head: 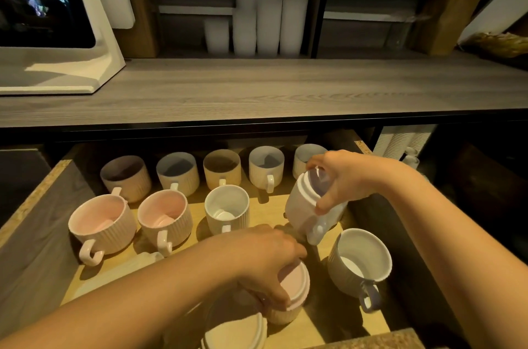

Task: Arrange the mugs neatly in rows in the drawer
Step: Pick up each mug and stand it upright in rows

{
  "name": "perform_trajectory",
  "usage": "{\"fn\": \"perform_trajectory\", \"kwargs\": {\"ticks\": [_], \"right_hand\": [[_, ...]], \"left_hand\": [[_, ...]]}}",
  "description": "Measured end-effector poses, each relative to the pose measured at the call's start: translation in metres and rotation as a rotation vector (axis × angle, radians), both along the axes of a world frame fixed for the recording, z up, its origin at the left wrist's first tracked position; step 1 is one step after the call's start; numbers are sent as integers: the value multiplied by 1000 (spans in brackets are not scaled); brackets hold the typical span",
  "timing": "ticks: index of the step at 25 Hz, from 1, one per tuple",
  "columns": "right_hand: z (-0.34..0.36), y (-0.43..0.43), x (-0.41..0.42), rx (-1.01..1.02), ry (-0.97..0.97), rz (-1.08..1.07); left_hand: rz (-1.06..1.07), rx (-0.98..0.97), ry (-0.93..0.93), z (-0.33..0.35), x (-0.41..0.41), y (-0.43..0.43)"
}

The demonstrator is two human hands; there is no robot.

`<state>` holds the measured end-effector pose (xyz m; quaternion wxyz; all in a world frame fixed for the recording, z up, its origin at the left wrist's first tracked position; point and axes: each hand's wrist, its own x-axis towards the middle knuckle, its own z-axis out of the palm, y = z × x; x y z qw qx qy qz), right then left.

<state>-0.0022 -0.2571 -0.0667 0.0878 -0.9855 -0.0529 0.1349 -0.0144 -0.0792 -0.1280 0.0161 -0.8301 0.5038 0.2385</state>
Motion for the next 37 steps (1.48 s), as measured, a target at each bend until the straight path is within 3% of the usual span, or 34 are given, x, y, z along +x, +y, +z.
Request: {"fn": "perform_trajectory", "kwargs": {"ticks": [4, 8, 10, 14, 16, 19, 25, 28, 30, 34, 37], "right_hand": [[8, -6, -2, 64, -90, -1], [10, -10, 1, 267, -166, 34], [7, -7, 3, 429, -165, 70], [0, 2, 5, 752, -167, 149], [-4, 6, 7, 860, -162, 159], [-9, 7, 9, 899, -98, 173], [-16, 29, 5, 894, -79, 149], [-17, 38, 2, 945, -80, 100], [-17, 38, 1, 1057, -65, 10], [-18, 38, 1, 1276, 25, -227], [-20, 41, 2, 1305, 110, -225]], "left_hand": [[168, -62, -101, 10, 5, 10], [562, -278, -113, 27, 25, 32], [681, -469, -2, 33, 38, 43], [675, -790, 473, 35, 45, 53], [684, -871, 541, 35, 46, 55], [760, -1036, 475, 36, 50, 57], [719, -930, -32, 33, 40, 46], [672, -878, -164, 31, 36, 40], [664, -933, -72, 34, 38, 41], [612, -1019, 377, 33, 47, 52], [570, -997, 399, 28, 47, 55]]}}
